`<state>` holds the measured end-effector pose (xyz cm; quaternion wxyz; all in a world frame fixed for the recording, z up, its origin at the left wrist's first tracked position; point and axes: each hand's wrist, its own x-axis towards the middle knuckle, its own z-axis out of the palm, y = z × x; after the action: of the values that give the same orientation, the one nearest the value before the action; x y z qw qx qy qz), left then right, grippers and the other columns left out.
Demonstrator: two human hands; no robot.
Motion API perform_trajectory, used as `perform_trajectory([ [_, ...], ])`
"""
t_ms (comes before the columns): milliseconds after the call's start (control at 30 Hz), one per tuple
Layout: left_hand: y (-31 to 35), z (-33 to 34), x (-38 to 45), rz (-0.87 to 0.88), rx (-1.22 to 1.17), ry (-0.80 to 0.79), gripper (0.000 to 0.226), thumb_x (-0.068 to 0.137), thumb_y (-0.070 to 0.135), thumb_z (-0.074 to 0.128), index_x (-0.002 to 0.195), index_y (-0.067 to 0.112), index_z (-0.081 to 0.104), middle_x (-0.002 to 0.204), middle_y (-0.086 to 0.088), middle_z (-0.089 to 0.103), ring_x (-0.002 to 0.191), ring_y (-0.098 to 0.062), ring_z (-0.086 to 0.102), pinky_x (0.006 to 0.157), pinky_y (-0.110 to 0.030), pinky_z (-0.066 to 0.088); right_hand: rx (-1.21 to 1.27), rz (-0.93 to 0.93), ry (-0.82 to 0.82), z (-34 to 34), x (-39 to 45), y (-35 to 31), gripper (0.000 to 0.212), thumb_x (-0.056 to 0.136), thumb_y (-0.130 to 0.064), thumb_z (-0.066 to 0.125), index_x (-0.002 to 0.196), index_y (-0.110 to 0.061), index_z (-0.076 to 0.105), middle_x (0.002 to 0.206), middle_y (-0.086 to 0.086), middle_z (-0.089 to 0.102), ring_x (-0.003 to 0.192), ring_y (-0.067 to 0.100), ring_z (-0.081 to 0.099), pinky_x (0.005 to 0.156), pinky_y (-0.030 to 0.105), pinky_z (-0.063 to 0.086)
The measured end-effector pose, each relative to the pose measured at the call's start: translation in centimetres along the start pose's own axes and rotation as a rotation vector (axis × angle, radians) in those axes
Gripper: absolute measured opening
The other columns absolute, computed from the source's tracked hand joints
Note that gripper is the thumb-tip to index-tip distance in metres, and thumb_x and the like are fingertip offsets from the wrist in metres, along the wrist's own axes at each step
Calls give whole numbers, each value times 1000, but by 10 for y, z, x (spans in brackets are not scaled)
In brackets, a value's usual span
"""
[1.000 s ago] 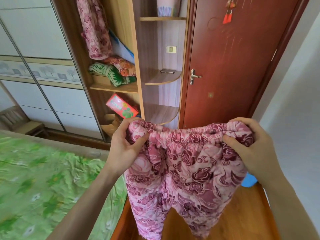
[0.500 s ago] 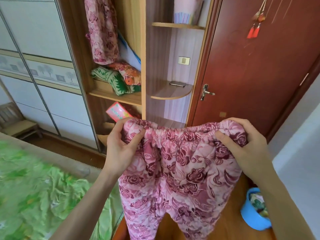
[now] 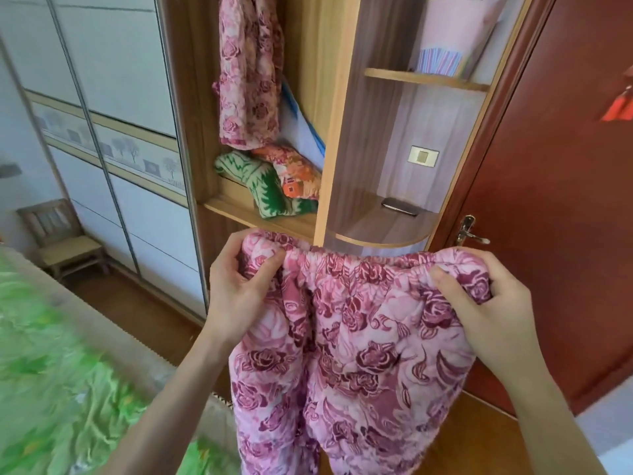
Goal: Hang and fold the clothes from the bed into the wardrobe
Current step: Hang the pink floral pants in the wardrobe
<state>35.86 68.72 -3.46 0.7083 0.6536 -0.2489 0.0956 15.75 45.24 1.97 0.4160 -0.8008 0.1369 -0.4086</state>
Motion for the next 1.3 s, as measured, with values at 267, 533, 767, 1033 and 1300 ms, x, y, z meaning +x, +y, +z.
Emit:
perform_trajectory([
  [267, -36, 13, 82, -16, 50, 127, 28, 95, 26, 78, 118, 15, 67, 103, -2, 77, 96, -19, 76, 87, -51, 64, 84, -21, -79, 61, 96, 47, 41, 80, -47, 75, 116, -28, 67, 105, -23, 73, 99, -4, 69, 80, 9, 51],
  [533, -82, 29, 168, 3, 127, 310, 24, 92, 25, 80, 111, 14, 71, 99, -1, 77, 93, -18, 76, 83, -38, 64, 223, -63, -228, 132, 203, 99, 36, 80, -38, 77, 114, -28, 68, 103, -28, 72, 96, -8, 68, 75, 4, 49],
  [767, -117, 51, 244, -11, 188, 518, 16, 85, 16, 86, 98, 18, 76, 86, 10, 79, 81, -5, 75, 71, -18, 59, 338, -66, -379, 194, 293, 147, 33, 76, -37, 82, 107, -30, 72, 100, -23, 76, 95, -4, 72, 78, 9, 53],
  [1033, -141, 51, 289, -4, 264, 717, 15, 87, 21, 86, 98, 15, 78, 90, -6, 79, 87, -26, 77, 76, -38, 64, 508, -100, -462, 274, 332, 158, 38, 79, -41, 83, 113, -27, 73, 105, -26, 75, 103, -7, 69, 85, 6, 48],
  [1300, -146, 18, 317, -4, 285, 802, 15, 87, 19, 85, 100, 16, 78, 93, -8, 79, 94, -35, 76, 81, -49, 65, 528, -144, -405, 341, 374, 150, 29, 84, -40, 80, 110, -36, 68, 103, -28, 72, 105, -8, 66, 90, 6, 46],
])
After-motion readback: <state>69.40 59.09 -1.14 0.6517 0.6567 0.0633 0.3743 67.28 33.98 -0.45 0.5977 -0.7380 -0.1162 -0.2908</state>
